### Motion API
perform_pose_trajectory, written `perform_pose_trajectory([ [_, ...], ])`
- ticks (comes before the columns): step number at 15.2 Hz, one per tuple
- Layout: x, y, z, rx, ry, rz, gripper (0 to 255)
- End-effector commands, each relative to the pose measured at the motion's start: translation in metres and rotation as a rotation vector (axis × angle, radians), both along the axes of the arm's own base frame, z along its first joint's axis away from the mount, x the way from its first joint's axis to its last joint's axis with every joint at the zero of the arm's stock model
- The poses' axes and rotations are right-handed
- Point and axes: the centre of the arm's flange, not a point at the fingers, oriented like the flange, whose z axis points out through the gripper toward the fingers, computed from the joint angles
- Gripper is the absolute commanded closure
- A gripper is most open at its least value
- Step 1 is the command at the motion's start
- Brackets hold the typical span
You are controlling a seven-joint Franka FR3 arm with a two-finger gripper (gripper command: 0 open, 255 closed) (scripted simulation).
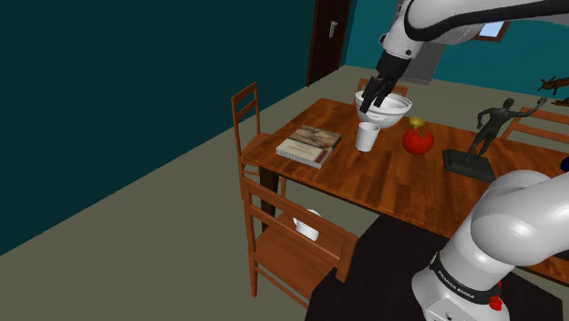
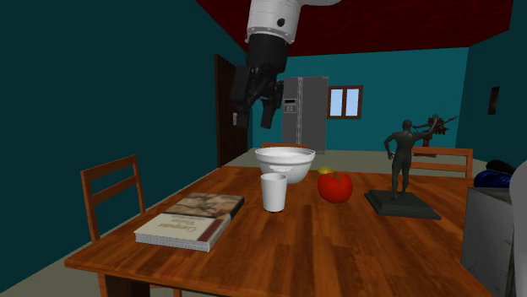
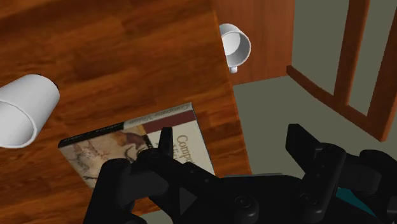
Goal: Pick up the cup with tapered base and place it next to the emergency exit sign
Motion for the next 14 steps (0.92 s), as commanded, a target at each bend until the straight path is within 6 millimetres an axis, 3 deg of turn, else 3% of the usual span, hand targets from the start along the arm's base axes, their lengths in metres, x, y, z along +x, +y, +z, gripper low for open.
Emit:
perform_pose_trajectory([
  [1, 0.008, -0.019, -0.017, -0.012, 0.004, 0.007, 0],
  [14, 0.059, -0.144, -0.112, -0.080, 0.034, 0.043, 0],
])
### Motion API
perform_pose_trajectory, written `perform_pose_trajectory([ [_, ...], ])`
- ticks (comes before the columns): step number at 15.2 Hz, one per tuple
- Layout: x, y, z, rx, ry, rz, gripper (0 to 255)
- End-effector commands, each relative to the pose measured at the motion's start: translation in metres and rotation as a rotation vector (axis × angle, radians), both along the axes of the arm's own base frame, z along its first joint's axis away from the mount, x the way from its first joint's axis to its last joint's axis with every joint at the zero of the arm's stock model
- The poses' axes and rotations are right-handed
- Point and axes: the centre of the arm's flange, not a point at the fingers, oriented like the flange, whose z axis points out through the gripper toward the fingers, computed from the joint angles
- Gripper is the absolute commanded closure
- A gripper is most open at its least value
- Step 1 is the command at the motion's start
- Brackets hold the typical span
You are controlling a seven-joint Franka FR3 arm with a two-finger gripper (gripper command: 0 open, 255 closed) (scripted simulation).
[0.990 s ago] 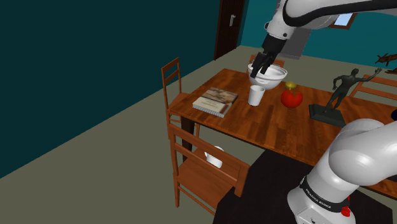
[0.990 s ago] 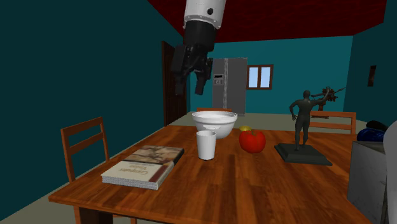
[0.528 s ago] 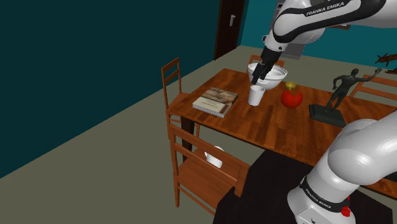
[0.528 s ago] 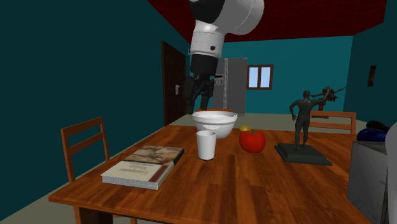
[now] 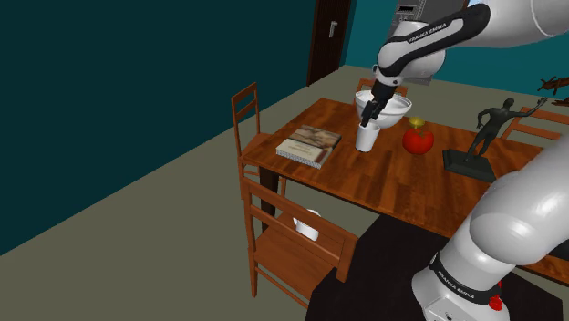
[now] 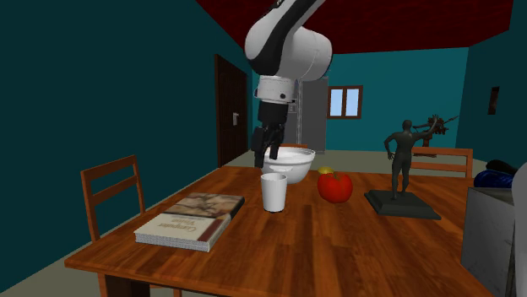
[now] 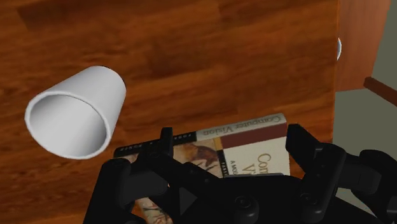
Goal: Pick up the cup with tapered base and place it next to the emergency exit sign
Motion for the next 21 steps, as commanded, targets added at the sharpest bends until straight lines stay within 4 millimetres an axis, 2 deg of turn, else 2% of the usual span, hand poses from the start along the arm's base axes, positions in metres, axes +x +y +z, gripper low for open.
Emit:
perform_pose_trajectory([
  [1, 0.009, -0.023, -0.017, -0.013, 0.005, 0.007, 0],
  [11, 0.049, -0.121, -0.083, -0.065, 0.027, 0.034, 0],
  [18, 0.054, -0.124, -0.120, -0.065, 0.027, 0.034, 0],
  [21, 0.054, -0.125, -0.123, -0.065, 0.027, 0.034, 0],
])
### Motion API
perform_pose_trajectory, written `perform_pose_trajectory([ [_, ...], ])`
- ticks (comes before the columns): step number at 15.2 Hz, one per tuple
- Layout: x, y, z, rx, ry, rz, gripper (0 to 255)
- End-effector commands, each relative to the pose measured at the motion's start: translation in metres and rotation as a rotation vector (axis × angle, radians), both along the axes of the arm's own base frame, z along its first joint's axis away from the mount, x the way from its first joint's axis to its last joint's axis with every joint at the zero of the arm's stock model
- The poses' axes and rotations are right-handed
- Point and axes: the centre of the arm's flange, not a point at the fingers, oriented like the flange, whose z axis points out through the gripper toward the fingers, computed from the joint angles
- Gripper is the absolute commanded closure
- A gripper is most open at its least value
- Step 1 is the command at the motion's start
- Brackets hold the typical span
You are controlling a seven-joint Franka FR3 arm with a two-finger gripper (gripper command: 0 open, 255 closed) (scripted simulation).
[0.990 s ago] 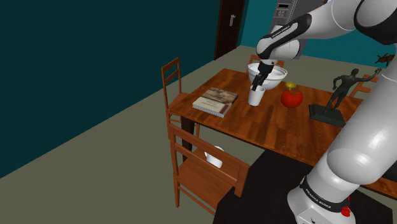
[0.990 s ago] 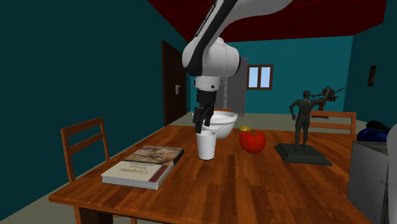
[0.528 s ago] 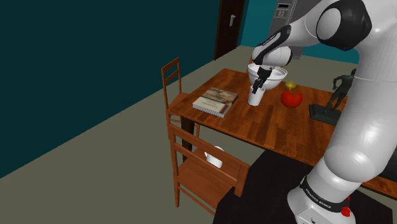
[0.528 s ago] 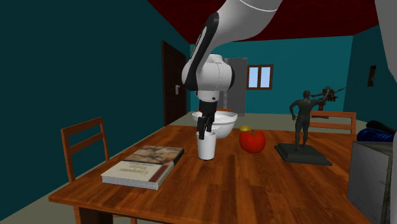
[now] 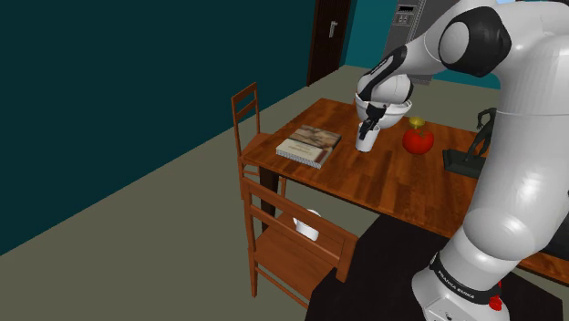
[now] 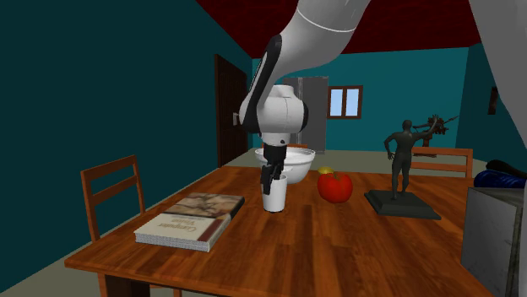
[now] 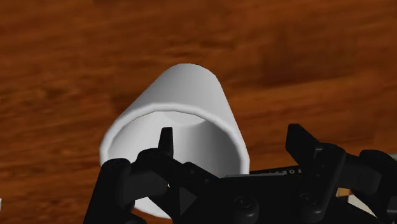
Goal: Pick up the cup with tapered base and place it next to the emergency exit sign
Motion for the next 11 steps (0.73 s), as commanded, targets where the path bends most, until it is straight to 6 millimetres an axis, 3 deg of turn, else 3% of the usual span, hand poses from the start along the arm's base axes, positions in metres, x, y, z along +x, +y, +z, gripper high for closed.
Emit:
perform_pose_trajectory([
  [1, 0.0002, 0.0000, -0.0010, 0.000, 0.000, 0.000, 0],
  [6, 0.0002, 0.0000, -0.0010, 0.000, 0.000, 0.000, 0],
  [7, 0.0002, 0.0000, -0.0010, 0.000, 0.000, 0.000, 255],
  [11, 0.0002, 0.0000, -0.0010, 0.000, 0.000, 0.000, 255],
])
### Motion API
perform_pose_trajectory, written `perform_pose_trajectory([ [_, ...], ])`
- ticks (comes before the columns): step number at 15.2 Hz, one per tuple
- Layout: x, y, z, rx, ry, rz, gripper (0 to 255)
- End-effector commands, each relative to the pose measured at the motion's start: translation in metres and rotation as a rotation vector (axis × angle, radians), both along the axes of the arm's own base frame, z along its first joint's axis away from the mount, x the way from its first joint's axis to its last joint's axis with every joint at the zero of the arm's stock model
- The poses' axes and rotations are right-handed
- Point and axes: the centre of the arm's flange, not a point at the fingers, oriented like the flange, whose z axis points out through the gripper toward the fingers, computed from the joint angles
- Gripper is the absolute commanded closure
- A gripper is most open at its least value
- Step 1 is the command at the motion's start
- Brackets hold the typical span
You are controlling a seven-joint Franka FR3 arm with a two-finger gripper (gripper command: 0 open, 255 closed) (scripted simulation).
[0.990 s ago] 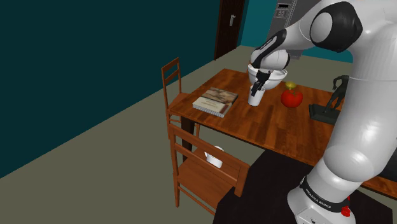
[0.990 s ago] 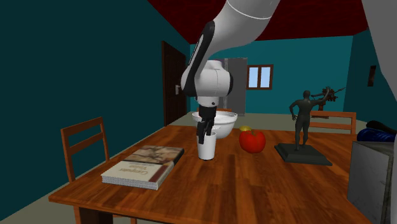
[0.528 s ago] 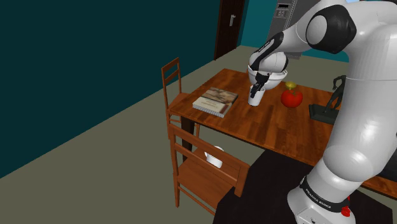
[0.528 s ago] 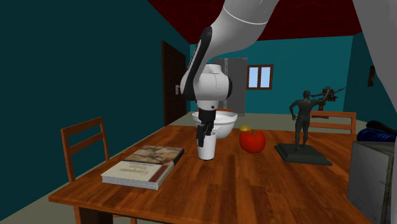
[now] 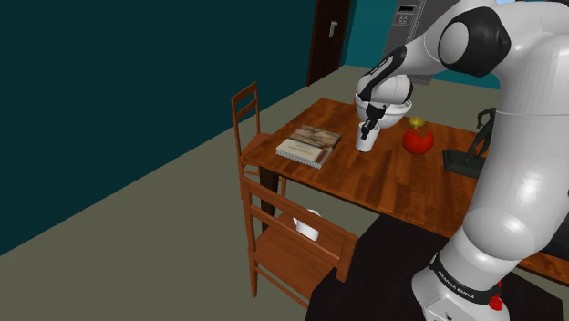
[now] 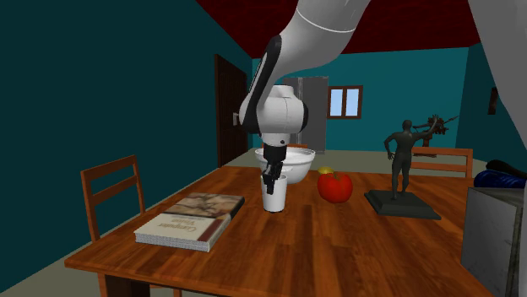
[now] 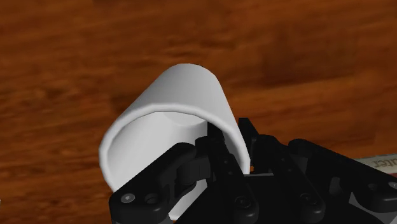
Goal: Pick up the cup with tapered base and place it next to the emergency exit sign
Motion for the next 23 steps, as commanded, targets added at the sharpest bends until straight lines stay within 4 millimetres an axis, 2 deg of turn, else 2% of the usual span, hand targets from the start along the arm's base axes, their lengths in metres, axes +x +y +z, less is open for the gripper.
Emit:
perform_pose_trajectory([
  [1, 0.000, 0.000, 0.000, 0.000, 0.000, 0.000, 255],
  [5, 0.000, 0.000, 0.000, 0.000, 0.000, 0.000, 255],
  [23, 0.000, 0.000, 0.095, 0.000, 0.000, 0.000, 255],
])
